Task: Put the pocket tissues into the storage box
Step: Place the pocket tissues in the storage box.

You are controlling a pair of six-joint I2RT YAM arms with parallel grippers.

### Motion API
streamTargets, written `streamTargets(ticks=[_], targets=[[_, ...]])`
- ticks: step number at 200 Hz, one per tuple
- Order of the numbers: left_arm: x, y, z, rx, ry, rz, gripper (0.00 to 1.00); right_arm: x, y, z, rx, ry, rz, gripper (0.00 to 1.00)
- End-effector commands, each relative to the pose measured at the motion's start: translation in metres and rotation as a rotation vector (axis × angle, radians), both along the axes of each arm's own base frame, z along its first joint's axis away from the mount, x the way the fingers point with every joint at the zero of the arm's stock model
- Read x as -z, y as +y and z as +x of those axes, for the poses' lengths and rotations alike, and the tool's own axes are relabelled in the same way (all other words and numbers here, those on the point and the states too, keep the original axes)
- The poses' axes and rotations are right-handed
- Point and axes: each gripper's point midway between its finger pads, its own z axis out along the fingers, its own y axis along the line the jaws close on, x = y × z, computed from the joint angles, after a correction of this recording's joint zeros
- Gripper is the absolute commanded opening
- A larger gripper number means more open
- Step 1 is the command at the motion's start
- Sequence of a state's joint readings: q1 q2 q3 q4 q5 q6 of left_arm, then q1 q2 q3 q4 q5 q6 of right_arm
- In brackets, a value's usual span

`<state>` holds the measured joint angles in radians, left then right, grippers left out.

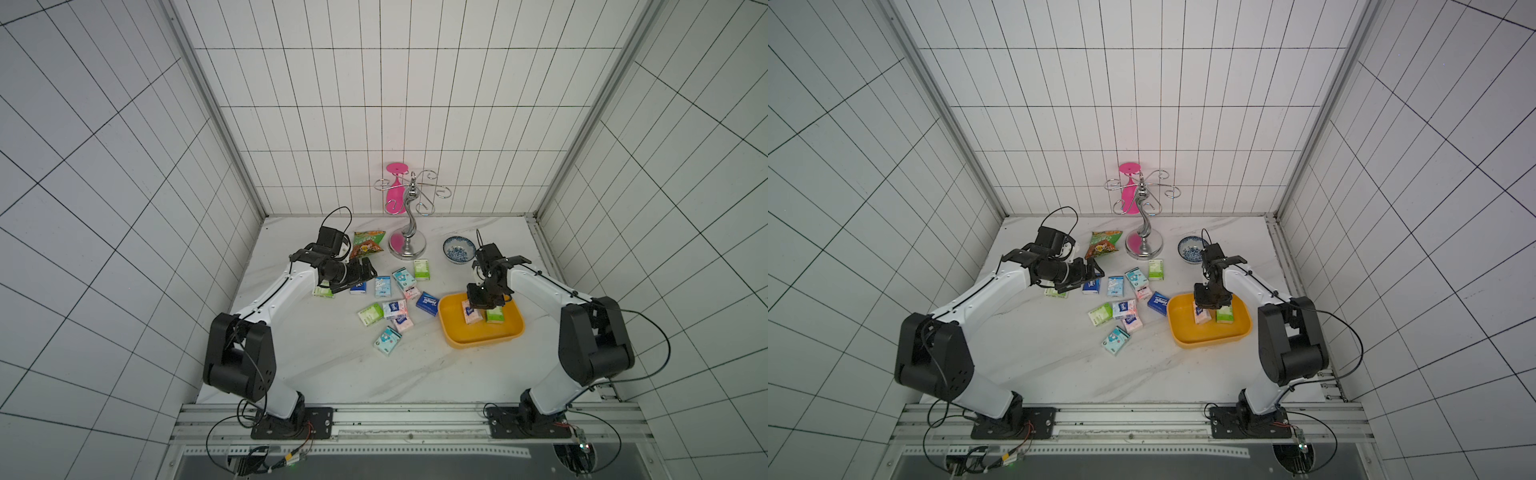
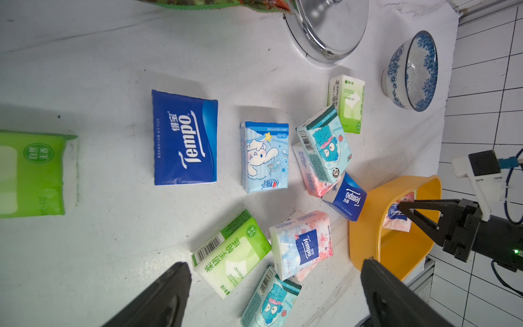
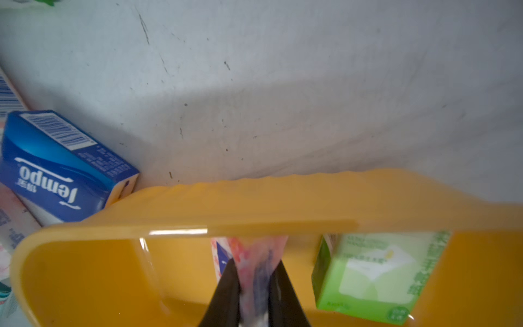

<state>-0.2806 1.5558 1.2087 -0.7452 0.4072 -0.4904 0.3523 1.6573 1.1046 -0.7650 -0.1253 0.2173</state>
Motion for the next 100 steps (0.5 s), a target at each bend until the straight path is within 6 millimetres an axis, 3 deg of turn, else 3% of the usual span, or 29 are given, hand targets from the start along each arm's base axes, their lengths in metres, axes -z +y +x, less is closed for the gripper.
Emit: streamTargets(ticks=[1, 31, 57, 73, 100], targets=[[0.002, 0.001, -0.001, 0.012, -0.008, 0.019, 0.97, 0.015, -0.018, -0.004, 0.031, 0.025, -0.06, 0.19], [0.002, 0.002, -0.002, 0.021, -0.01, 0.025, 0.97, 0.009, -0.033, -0.001, 0.052, 0.009, -0.11, 0.38], [0.002, 0.001, -0.002, 0.024, -0.008, 0.023, 0.97, -0.009, -0.042, 0.004, 0.068, -0.019, -0.162, 0.42], [0.001, 0.001, 0.0, 0.022, -0.011, 0.024, 0.97, -0.021, -0.036, 0.005, 0.052, -0.03, -0.147, 0.42], [0.0, 0.003, 0.001, 0.018, -0.018, 0.028, 0.97, -0.036, -0.009, -0.002, -0.02, -0.05, -0.107, 0.42]])
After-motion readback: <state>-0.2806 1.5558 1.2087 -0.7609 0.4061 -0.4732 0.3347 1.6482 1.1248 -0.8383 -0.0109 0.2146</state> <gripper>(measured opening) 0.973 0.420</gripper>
